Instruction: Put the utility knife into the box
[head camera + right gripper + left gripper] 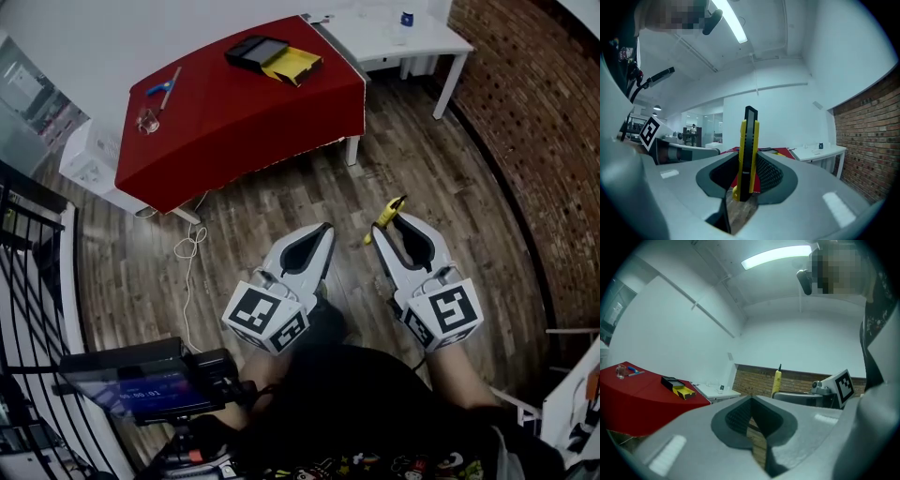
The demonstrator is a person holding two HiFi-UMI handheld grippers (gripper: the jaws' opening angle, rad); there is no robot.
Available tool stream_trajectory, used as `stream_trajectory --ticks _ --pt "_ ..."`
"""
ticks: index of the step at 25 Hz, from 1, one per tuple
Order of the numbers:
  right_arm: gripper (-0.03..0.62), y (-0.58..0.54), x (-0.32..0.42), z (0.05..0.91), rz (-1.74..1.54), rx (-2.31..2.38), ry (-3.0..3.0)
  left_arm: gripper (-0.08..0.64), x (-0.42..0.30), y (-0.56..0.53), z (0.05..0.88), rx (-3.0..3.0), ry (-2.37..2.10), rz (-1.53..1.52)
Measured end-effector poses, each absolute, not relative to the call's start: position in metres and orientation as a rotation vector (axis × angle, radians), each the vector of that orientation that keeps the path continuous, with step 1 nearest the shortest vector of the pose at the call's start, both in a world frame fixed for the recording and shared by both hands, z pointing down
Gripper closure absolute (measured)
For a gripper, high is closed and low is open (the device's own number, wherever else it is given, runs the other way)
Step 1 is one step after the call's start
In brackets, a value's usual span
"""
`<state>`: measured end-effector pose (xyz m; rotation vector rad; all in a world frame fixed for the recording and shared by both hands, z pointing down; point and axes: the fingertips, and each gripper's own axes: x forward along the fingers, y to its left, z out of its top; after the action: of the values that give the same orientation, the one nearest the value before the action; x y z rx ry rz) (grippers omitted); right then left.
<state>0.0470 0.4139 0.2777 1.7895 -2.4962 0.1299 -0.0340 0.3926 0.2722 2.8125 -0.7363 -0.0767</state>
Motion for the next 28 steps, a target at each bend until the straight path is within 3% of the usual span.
stream_trajectory --ticks 11,28 --pt "0.449 0.243 0.036 0.278 0.119 1.786 -2.467 0.557 -0.038 0.228 0.279 2.814 -0.675 -0.084" --pt "0.449 0.139 0.063 0.276 0.131 1.796 -2.449 0.557 -0.005 0.117 0.267 2.830 -0.646 -0.061"
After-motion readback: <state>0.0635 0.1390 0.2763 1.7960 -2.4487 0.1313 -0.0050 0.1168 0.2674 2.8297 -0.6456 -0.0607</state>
